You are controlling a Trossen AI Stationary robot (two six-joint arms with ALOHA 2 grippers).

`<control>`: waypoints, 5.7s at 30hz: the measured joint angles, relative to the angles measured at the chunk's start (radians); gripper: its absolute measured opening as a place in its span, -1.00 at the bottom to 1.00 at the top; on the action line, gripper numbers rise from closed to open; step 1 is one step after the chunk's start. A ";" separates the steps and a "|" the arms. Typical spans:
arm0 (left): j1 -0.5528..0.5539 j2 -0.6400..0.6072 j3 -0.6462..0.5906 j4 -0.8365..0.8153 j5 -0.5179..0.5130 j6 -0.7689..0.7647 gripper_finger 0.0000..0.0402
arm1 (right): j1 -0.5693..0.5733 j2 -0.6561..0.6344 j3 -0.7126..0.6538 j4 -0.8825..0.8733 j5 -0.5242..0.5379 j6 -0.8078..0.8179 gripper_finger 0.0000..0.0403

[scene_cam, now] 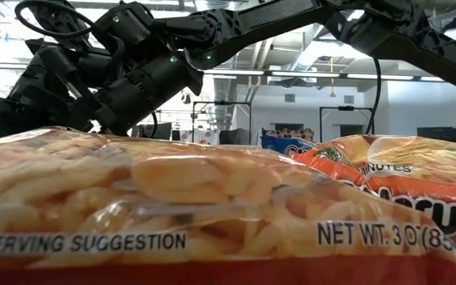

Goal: Sort Maruchan noodles
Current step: Put the top left blue noodle soup pack into the middle white bin

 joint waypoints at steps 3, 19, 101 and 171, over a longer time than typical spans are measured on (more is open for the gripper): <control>0.000 -0.021 0.009 -0.018 0.038 0.022 -0.43 | 0.000 0.000 0.000 -0.003 -0.008 -0.016 -0.97; 0.000 -0.319 0.143 -0.268 0.003 0.045 -0.61 | 0.000 -0.113 -0.001 -0.141 -0.023 -0.165 -0.97; 0.316 -0.546 0.189 0.422 -0.217 -0.050 -0.61 | -0.835 -0.526 0.018 -0.889 -0.181 -1.970 -0.97; 0.365 -0.546 0.189 0.413 -0.176 0.018 -0.61 | -0.694 -0.338 0.011 -0.811 0.288 -1.845 -0.34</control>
